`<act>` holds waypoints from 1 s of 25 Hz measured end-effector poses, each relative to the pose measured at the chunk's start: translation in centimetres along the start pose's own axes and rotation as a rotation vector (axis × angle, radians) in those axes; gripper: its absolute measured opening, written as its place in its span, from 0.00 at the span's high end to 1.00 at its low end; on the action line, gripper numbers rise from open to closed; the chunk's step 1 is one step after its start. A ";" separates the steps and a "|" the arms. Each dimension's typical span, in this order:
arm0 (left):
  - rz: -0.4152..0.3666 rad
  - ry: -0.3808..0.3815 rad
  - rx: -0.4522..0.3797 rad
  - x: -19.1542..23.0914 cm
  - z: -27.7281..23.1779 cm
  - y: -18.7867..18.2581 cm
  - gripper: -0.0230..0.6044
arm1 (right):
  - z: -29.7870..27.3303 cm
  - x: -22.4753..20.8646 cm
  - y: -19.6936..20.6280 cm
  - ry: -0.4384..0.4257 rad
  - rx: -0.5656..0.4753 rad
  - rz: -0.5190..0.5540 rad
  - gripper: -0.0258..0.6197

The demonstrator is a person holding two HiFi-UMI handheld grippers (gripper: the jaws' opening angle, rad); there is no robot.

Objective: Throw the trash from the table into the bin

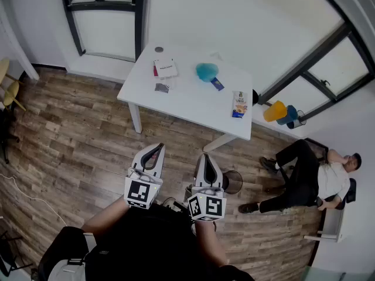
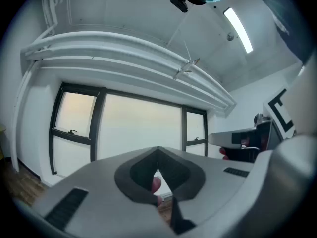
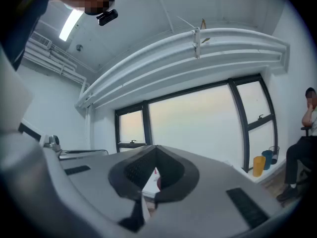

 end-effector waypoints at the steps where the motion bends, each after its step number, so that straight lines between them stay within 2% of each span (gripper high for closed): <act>1: 0.002 -0.002 -0.002 0.0 0.2 0.0 0.97 | 0.2 0.0 0.0 0.001 -0.002 -0.005 0.95; 8: 0.007 -0.006 -0.008 0.0 0.7 -0.2 0.97 | 1.0 -0.1 -0.2 0.028 -0.025 -0.026 0.95; 12: 0.004 -0.012 -0.001 -0.4 0.3 -0.1 0.97 | 1.2 -0.8 -0.1 0.033 -0.002 -0.026 0.95; 19: -0.009 -0.046 0.018 -2.9 -1.7 0.8 0.97 | 1.2 -4.5 0.1 0.019 0.021 -0.025 0.95; 25: 0.021 -0.090 0.046 -4.8 -3.2 1.8 0.97 | 0.5 -7.1 0.6 -0.029 0.044 -0.025 0.95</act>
Point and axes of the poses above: the fingertips, and each gripper's own axes: z backward along the fingers, x to its left, y out of its underside, the point moved 6 cm from there along z, backward along the fingers, and after that the axes turned 4 degrees about y, right-handed, at the moved point
